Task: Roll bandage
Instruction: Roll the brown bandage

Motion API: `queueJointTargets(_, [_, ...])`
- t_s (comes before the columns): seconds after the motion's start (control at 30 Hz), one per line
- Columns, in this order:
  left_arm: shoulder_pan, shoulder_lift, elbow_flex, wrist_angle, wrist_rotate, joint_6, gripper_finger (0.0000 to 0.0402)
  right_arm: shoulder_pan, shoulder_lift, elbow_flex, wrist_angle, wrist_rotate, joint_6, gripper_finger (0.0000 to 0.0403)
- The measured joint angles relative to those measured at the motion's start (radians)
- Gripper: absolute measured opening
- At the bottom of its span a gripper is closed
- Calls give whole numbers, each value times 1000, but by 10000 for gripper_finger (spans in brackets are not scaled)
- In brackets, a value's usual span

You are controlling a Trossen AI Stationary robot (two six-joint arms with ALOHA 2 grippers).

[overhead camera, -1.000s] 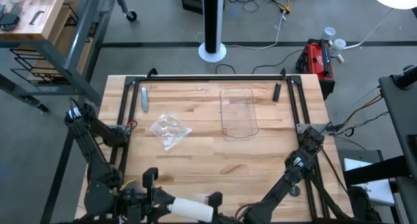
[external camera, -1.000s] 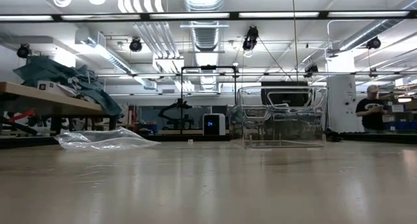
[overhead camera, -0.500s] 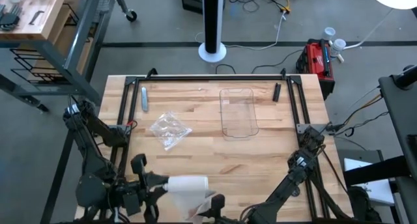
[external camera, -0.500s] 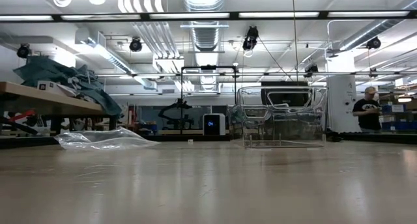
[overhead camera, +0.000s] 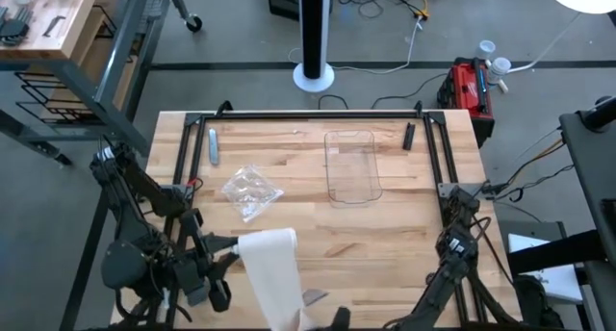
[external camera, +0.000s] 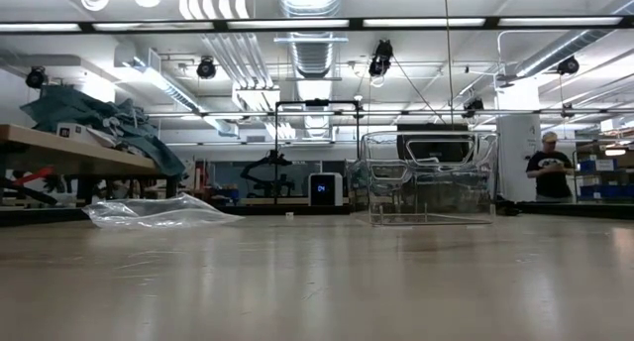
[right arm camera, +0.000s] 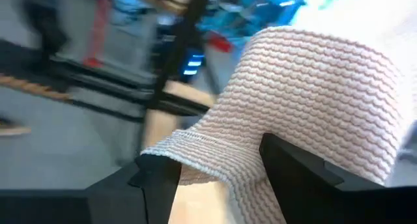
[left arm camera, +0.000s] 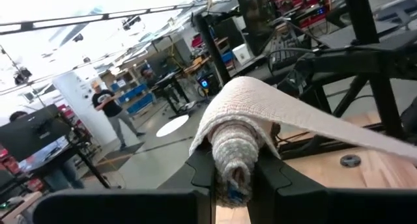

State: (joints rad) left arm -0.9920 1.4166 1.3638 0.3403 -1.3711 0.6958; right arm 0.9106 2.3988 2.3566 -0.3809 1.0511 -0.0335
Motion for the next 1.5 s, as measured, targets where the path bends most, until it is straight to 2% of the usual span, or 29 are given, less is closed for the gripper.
queueJointTargets(0.07, [0,-7,-1,-1,4,2,34,-14,-2,3,-96,-96,71,214])
queueJointTargets(0.1, [0,-9,-1,-1,4,3,34,-18,-5,3,-184,-67,125,214])
queueJointTargets(0.17, [1,-14,-1,0,-3,8,34,-20,-11,-6,-308,62,243,213])
queueJointTargets(0.2, [2,-15,-1,1,-8,9,34,-19,-12,-5,-284,76,279,213])
queueJointTargets(0.23, [2,-17,-1,3,-13,10,34,-18,-19,-4,-251,43,273,214])
queueJointTargets(0.3, [2,-22,-1,3,-14,10,34,-16,-32,4,-218,-82,203,216])
queueJointTargets(0.4, [6,-26,-1,7,-20,-1,34,-3,-52,-5,-263,48,220,216])
queueJointTargets(0.43, [7,-26,-1,12,-31,-4,34,1,-52,-5,-217,41,227,215])
queueJointTargets(0.47, [7,-26,-1,17,-36,-5,34,5,-52,-5,-171,-9,215,216])
queueJointTargets(0.53, [7,-27,1,17,-36,-4,34,2,-59,-2,-168,-194,209,216])
queueJointTargets(0.57, [7,-26,1,14,-37,-4,34,-1,-61,1,-217,-195,251,216])
queueJointTargets(0.63, [7,-26,1,8,-35,-4,34,-1,-76,-9,-319,-76,299,212])
queueJointTargets(0.73, [6,-23,1,-3,-9,-4,34,5,-97,-6,-283,33,286,207])
queueJointTargets(0.93, [-2,-16,-1,-45,99,-18,37,3,-108,-7,-296,43,257,205])
queueJointTargets(1.1, [-12,2,-5,-57,115,-53,35,-18,-121,-4,-298,50,246,208])
queueJointTargets(1.2, [-37,7,-12,-93,214,-67,35,-26,-119,-6,-297,54,211,205])
queueJointTargets(1.27, [-59,11,-31,-123,267,-67,35,-29,-119,-6,-232,89,130,202])
queueJointTargets(1.4, [-87,15,-101,-117,268,-67,35,-4,-125,-6,91,93,-183,199])
queueJointTargets(1.5, [-101,13,-155,-89,371,-57,35,1,-118,-4,244,97,-370,195])
